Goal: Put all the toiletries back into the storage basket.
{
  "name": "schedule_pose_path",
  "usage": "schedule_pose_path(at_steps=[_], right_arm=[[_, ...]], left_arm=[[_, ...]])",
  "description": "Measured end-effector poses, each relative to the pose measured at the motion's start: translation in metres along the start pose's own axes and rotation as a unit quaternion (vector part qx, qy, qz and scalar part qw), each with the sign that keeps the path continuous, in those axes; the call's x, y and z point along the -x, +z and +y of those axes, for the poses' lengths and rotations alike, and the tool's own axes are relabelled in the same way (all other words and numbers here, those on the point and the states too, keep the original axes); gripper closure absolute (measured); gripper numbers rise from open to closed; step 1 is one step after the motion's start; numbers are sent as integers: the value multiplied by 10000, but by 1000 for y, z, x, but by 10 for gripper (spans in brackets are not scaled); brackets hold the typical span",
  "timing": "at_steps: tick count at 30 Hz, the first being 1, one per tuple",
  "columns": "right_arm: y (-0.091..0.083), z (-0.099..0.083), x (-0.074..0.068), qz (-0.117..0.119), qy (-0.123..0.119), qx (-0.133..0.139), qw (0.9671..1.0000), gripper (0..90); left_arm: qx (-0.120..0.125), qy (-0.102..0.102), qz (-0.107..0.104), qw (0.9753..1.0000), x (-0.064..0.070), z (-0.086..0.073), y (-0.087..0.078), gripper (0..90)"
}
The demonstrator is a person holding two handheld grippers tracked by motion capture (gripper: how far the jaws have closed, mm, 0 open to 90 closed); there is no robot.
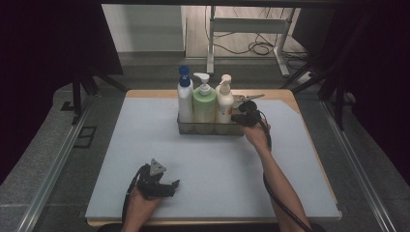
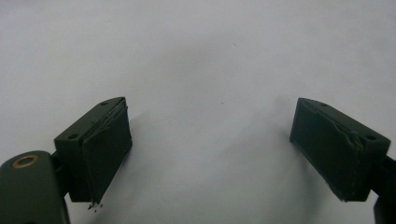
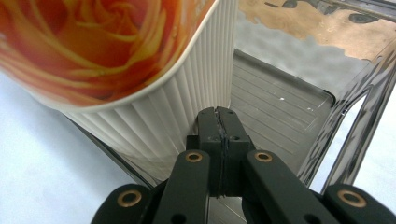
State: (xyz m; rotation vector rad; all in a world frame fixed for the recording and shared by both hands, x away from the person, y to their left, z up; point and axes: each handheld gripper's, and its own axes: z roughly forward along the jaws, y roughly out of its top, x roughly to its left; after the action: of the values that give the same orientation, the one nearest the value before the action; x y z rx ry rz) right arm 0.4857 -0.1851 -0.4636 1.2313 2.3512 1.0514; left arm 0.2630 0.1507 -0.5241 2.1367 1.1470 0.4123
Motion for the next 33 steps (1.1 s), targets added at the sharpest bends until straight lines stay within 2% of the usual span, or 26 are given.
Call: schedule_pose_path(at_steps=[18, 21, 33], right_arm=[[-3, 2, -4, 25, -60, 32, 10000, 900], [-3, 1, -3, 92, 13, 45, 9999, 900], [3, -4, -2, 105, -1, -151, 9998, 900]], left_arm=[[-14, 15, 4, 10000, 0, 0, 0, 121], [-15, 15, 4, 10000, 0, 0, 0, 121], [-3, 0, -2, 10000, 0, 0, 0, 121]])
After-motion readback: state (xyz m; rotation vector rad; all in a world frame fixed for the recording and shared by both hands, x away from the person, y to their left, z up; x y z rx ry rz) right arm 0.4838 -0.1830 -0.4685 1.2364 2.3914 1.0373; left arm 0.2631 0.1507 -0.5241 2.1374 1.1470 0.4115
